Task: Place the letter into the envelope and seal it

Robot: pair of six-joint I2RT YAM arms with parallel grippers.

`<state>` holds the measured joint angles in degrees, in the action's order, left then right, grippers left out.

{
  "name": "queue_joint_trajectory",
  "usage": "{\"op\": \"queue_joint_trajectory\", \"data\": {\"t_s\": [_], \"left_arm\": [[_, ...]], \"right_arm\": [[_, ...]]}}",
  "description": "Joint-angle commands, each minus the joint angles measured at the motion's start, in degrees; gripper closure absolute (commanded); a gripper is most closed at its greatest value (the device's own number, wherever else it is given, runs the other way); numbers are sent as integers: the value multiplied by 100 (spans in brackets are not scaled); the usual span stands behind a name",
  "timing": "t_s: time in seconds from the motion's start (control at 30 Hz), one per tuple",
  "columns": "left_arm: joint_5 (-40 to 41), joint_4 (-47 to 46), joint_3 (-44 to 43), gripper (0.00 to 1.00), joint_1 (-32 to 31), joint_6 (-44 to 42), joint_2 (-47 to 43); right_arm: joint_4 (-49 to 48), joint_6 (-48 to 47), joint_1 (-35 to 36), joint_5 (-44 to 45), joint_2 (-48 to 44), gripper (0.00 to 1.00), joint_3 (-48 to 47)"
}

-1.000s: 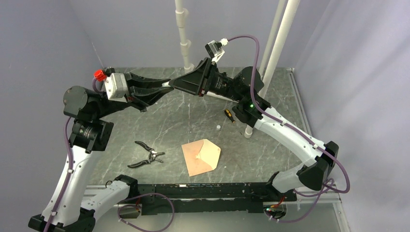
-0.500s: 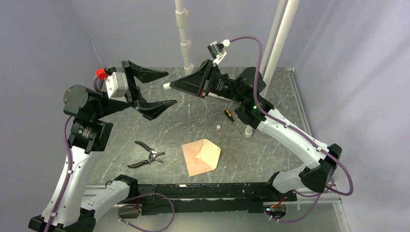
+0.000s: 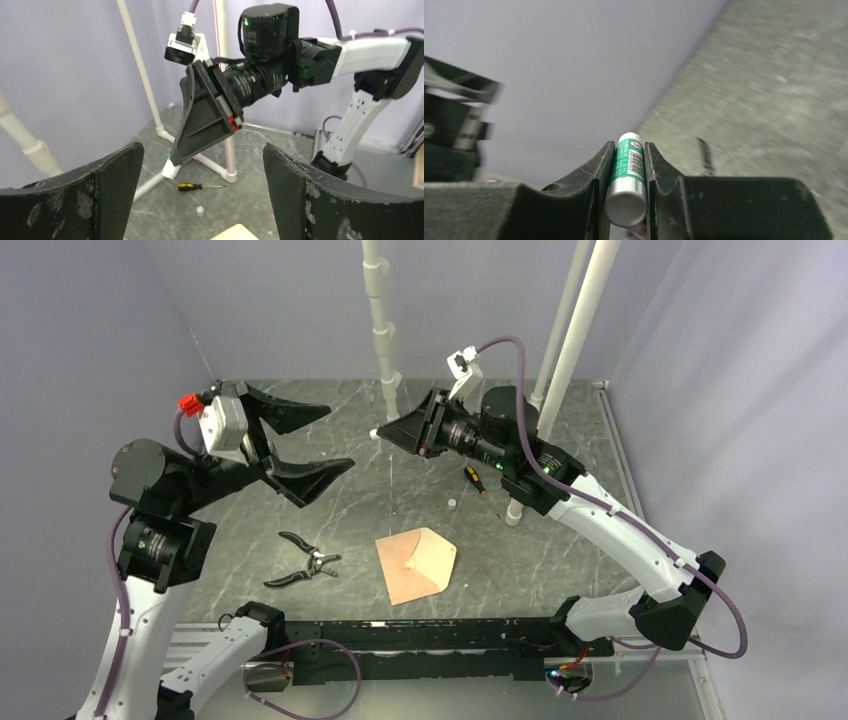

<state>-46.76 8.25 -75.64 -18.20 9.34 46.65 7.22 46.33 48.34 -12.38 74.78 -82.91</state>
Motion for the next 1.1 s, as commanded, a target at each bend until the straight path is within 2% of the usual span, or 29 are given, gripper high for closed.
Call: {"op": "queue_joint_trajectory", "data": {"t_s": [0.0,0.07,0.13,0.17,0.27,0.33,0.43,0.53,0.63,1.07], "left_arm": [[544,968,-149,7,18,1140,419],[614,1339,-82,7,18,1483,638],[879,1291,351,8,18,1851,650],[1118,1278,596,13,18,2049,612],[1695,1394,1464,37,18,2673,537],[1795,1556,2054,52,18,3131,581],[1724,1182,3217,68,18,4042,672],[1397,267,4093,72,5,4627,978],[1344,-141,4366,73,-57,4841,1394],[929,-1435,4275,88,-123,5337,3582]], "right_arm": [[1610,-1246,57,1185,74,100,246],[1848,-1408,196,1847,109,100,649],[1886,-1369,345,2167,129,100,1123],[1881,-1337,435,2283,149,100,1328],[1981,-1210,731,2561,337,100,1754],[1943,-1189,1046,2850,463,100,1959],[1780,-1202,1643,3291,656,100,2233],[1634,-1233,2128,3730,898,100,2378],[1679,-1136,2408,3951,1168,100,2387],[698,-1346,2474,3823,1854,100,2608]]}}
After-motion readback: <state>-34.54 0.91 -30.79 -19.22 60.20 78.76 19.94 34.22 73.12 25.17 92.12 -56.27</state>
